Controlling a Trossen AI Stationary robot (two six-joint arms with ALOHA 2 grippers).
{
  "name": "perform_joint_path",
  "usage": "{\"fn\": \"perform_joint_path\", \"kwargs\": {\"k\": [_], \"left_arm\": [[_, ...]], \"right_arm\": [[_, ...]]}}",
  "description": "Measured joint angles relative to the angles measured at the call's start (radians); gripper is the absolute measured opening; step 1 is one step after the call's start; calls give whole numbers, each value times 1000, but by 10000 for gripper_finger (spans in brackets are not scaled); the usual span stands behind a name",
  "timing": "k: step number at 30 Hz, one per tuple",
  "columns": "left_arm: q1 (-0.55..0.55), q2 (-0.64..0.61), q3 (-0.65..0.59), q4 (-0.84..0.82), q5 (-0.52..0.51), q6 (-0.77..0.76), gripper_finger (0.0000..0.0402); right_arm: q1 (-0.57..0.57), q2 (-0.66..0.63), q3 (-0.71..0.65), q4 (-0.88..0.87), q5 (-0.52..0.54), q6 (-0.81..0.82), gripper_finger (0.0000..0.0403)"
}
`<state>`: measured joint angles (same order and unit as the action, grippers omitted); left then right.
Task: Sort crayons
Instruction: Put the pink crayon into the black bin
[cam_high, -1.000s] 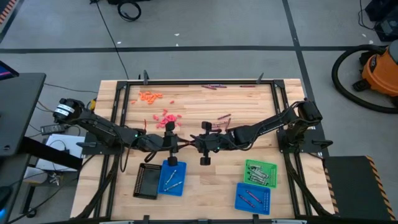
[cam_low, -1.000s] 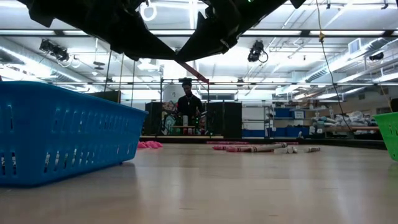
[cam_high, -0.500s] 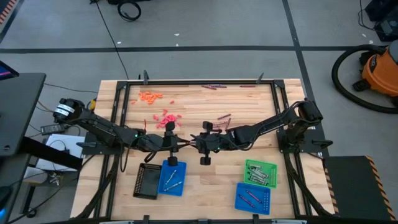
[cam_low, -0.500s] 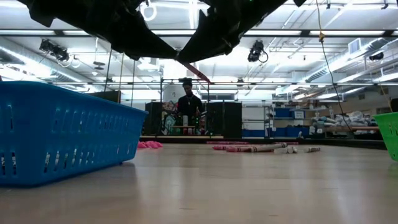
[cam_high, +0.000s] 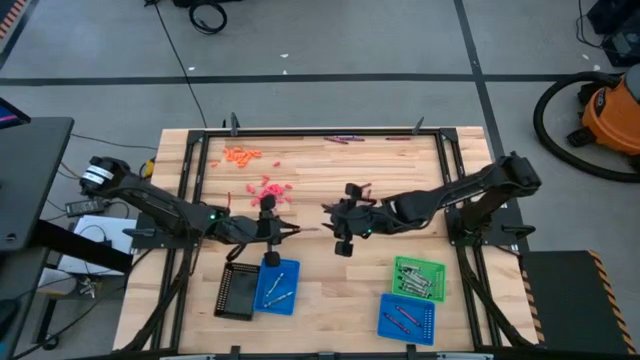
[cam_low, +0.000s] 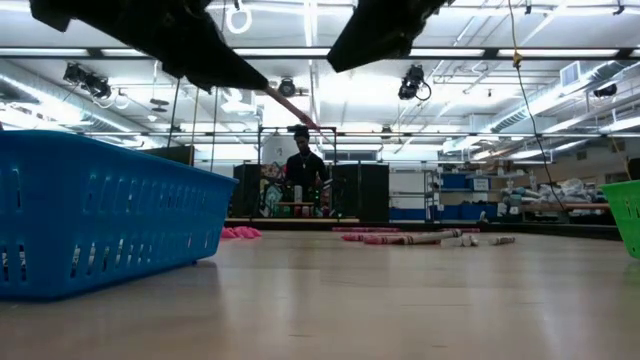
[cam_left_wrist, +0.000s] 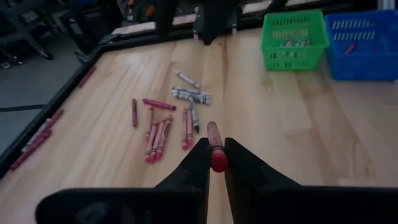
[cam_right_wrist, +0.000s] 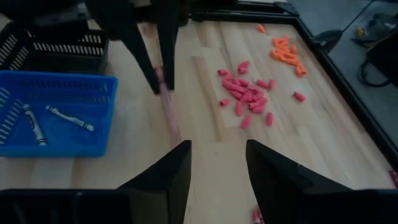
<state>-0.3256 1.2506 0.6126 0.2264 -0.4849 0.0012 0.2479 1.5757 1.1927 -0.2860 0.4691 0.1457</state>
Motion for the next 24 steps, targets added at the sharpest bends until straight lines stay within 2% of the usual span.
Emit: {"fn": "perform_joint_path", "kwargs": {"k": [9,15,20,24], "left_arm": [[-100,-177,2,-282,-45,-109,34],[-235,-285,1,-520,-42,-307,34],[-380,-345,3,-609,-36,-500,34],[-475,-355,48,-751,34,-652,34]], "right_arm": [[7,9,-1,-59,39,63,162],[18,9,-1,-71,75,90,162],[26,9,-21,-46,97,90,162],[26,9,-42,-29,109,82,162]]}}
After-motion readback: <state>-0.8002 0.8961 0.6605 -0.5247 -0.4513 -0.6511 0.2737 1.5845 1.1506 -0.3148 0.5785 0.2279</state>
